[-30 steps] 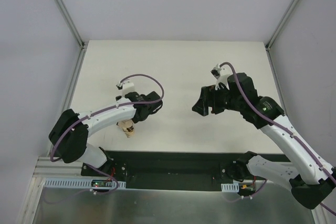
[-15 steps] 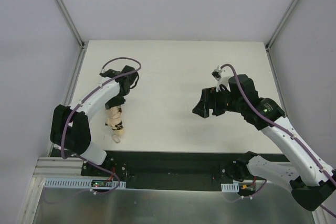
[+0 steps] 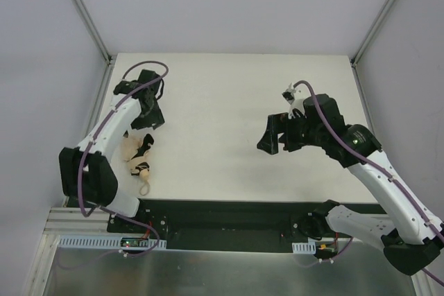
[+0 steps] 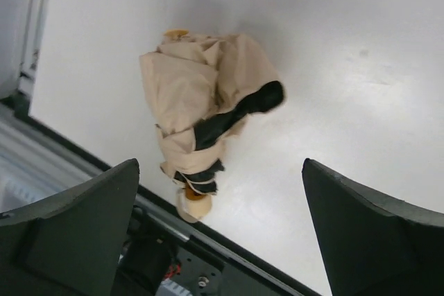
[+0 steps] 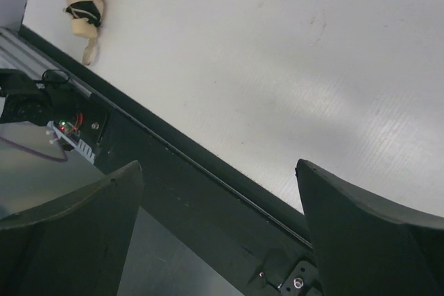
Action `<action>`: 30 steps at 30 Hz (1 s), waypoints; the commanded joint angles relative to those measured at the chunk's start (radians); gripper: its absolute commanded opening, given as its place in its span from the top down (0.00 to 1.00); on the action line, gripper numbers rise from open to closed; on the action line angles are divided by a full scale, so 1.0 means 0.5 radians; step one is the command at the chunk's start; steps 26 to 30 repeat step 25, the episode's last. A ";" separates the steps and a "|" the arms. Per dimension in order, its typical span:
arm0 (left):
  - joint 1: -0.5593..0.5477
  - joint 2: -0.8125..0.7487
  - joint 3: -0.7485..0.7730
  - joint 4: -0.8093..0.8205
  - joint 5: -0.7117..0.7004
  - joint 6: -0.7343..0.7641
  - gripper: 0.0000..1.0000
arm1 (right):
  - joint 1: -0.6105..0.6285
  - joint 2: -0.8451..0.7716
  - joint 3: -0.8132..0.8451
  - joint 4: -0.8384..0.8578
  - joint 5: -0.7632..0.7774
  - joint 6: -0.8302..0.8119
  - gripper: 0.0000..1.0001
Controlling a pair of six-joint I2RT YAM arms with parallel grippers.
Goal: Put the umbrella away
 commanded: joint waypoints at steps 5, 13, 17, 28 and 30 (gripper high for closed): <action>-0.012 -0.649 0.590 0.050 0.954 -0.040 0.01 | -0.017 0.012 0.481 -0.617 0.781 0.025 0.01; -0.012 -1.021 0.912 0.489 1.301 -0.019 0.01 | -0.014 -0.169 0.883 -0.799 1.322 -0.048 0.04; -0.012 -1.134 0.977 0.606 1.295 0.027 0.01 | -0.017 -0.319 0.914 -0.682 1.347 -0.051 0.04; -0.012 -1.319 0.961 0.778 1.261 0.156 0.01 | -0.017 -0.528 0.813 -0.529 1.267 0.019 0.04; -0.012 -1.319 0.961 0.778 1.261 0.156 0.01 | -0.017 -0.528 0.813 -0.529 1.267 0.019 0.04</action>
